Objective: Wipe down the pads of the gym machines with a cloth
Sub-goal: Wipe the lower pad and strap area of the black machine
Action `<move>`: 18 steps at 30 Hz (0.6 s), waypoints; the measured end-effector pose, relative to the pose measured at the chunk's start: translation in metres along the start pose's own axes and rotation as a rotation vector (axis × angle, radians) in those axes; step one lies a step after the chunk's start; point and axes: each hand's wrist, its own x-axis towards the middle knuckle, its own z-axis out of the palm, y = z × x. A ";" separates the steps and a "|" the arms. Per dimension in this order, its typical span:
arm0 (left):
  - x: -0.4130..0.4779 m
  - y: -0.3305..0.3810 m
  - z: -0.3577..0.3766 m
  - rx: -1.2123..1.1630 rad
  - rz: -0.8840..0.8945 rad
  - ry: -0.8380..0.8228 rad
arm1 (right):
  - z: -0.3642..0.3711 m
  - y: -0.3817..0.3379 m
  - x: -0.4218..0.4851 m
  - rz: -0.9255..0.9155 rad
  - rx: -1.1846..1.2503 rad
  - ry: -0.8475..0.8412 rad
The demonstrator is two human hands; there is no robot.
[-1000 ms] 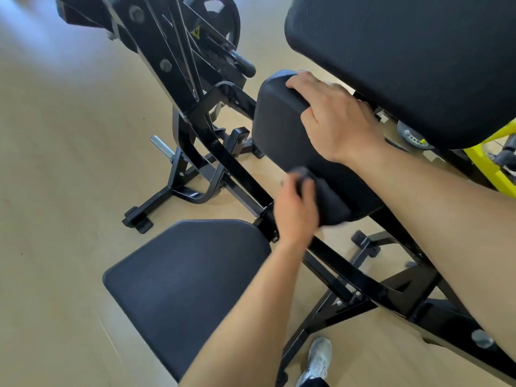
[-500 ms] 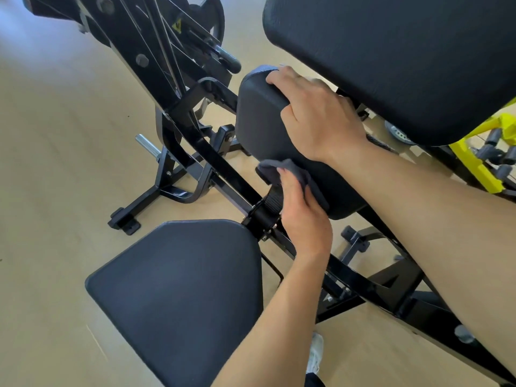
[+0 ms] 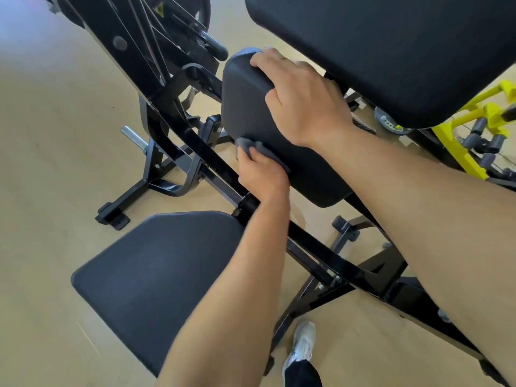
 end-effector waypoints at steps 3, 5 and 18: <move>0.036 0.025 0.000 0.018 0.043 0.060 | 0.001 0.001 0.001 -0.008 -0.012 0.011; 0.058 0.036 -0.002 -0.043 0.035 0.059 | 0.002 0.001 0.001 -0.009 -0.016 0.011; 0.099 0.089 -0.024 -0.063 0.266 -0.284 | 0.000 -0.006 0.001 0.010 -0.076 0.000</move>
